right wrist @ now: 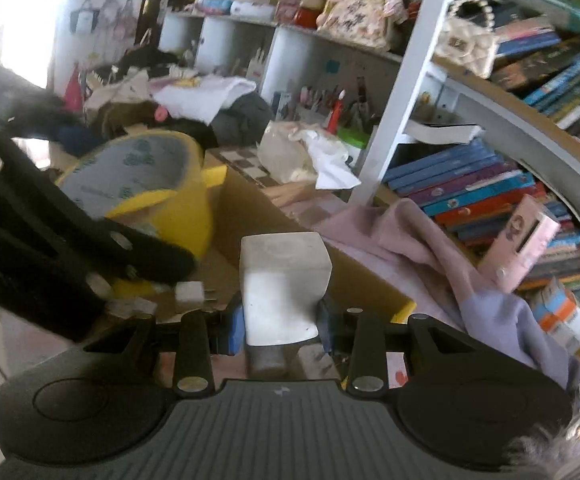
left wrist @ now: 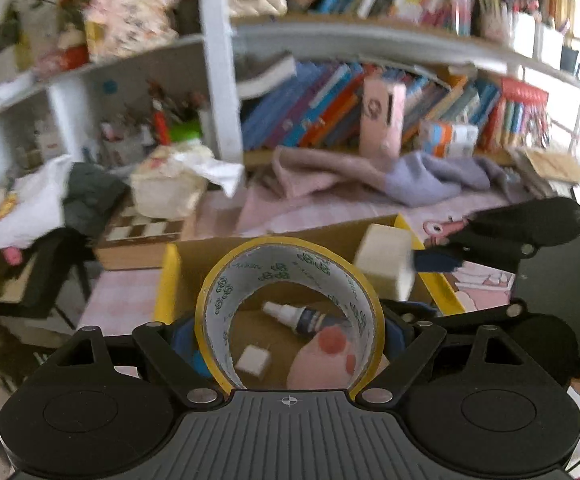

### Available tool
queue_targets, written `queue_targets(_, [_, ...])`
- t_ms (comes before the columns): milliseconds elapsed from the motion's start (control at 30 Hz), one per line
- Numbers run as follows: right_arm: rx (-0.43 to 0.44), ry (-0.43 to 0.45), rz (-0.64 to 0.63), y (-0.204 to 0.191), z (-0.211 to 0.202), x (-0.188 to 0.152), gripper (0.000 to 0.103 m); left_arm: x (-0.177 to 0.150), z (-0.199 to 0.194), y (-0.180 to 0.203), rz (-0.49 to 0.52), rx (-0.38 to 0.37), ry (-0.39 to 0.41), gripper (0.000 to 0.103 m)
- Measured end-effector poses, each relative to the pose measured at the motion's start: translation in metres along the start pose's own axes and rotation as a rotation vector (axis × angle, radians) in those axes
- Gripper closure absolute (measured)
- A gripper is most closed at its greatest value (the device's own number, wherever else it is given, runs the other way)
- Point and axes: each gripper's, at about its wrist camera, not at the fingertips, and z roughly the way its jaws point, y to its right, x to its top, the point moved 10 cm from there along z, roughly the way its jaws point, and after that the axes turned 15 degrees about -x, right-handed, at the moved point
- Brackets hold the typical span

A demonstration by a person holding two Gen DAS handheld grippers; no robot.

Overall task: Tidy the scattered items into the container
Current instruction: 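Open the left tool over the box while the right tool releases the white cube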

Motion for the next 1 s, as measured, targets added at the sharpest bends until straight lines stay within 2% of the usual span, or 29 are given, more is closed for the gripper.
queue_targets(100, [0.014,-0.036,-0.058,-0.001,0.022,-0.006,0.07,0.003,0.026,-0.007,0.025,0.004,-0.064,0.016])
queue_targets(200, [0.01,-0.059,-0.109,-0.001,0.04,-0.014,0.069,0.003,0.045,-0.016,-0.001,0.025,-0.12,0.015])
queue_targets(333, [0.018,-0.064,-0.11,0.003,0.054,-0.017,0.068,0.006,0.055,-0.024,-0.046,0.064,-0.138,0.014])
queue_targets(400, [0.027,-0.055,-0.101,0.004,0.056,-0.018,0.06,0.006,0.057,-0.027,-0.06,0.077,-0.142,0.013])
queue_targets(467, [0.03,-0.03,-0.101,0.005,0.055,-0.014,0.051,0.011,0.056,-0.027,-0.052,0.086,-0.135,0.009])
queue_targets(533, [0.037,-0.012,-0.093,0.007,0.053,-0.009,0.046,0.016,0.053,-0.027,-0.037,0.102,-0.125,0.004])
queue_targets(700, [0.033,0.037,-0.07,0.01,0.035,0.003,0.035,0.028,0.041,-0.027,-0.007,0.162,-0.097,0.002])
queue_targets(867, [-0.018,0.094,-0.039,0.023,0.003,0.015,0.024,0.036,0.017,-0.014,0.012,0.12,-0.024,0.0])
queue_targets(1000, [-0.065,0.105,0.019,0.033,-0.025,0.018,0.022,0.035,-0.001,-0.009,0.027,0.13,0.002,0.0])
